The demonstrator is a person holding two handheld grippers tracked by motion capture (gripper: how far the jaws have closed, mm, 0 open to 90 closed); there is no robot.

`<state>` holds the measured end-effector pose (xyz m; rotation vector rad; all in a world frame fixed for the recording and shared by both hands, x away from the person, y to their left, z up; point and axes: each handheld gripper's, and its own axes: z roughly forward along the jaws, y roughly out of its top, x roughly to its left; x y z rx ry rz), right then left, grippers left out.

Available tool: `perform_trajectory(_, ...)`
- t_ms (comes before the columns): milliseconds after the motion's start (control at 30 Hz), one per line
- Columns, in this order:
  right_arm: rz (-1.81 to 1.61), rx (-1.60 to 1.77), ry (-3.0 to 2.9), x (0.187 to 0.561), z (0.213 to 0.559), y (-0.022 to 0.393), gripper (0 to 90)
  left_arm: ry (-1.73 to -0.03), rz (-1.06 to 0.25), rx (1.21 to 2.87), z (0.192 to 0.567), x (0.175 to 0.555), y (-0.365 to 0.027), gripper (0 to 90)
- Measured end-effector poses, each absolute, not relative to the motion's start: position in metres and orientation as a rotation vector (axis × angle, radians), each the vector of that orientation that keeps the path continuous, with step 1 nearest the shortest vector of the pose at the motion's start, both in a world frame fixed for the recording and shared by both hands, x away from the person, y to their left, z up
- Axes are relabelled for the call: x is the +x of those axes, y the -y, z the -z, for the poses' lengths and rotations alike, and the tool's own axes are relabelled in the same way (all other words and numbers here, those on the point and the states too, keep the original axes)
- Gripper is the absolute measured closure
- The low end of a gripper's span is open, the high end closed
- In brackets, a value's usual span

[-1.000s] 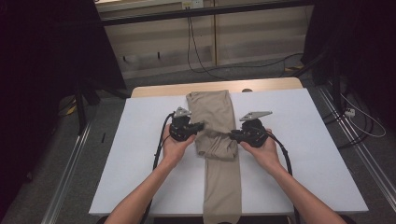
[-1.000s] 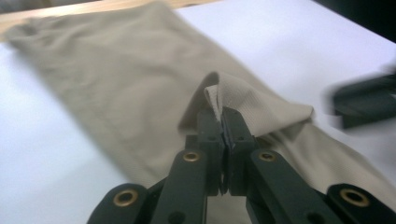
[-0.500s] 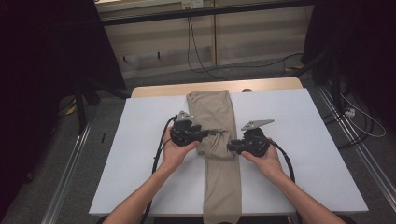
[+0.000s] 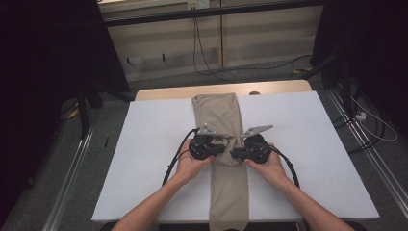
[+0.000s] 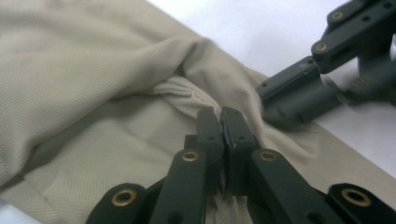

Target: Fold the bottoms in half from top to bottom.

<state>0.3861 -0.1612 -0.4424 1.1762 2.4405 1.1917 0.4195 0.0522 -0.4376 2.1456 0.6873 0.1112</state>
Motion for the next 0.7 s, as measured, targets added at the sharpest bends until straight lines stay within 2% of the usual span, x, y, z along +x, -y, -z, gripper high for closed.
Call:
perform_trajectory(267,-1.251,1.179,-2.406,0.374,0.429,0.179,90.0,-0.672,-0.083,2.090,0.426,0.395,-0.075,87.3)
perform_trajectory(467,-1.238,1.159,-2.423,0.361,0.429,0.174,90.0,-0.660,-0.083,2.154,0.432,0.367,-0.087,87.3)
perform_trajectory(567,-1.236,1.156,-2.423,0.365,0.430,0.167,81.6,-0.676,-0.058,2.181,0.438,0.359,-0.092,87.1)
perform_trajectory(633,-1.248,1.131,-2.464,0.367,0.433,0.159,80.2,-0.678,-0.060,2.197,0.441,0.357,-0.096,86.3)
perform_trajectory(700,-1.236,1.081,-2.518,0.365,0.437,0.148,78.4,-0.692,-0.036,2.193,0.441,0.358,-0.100,80.1)
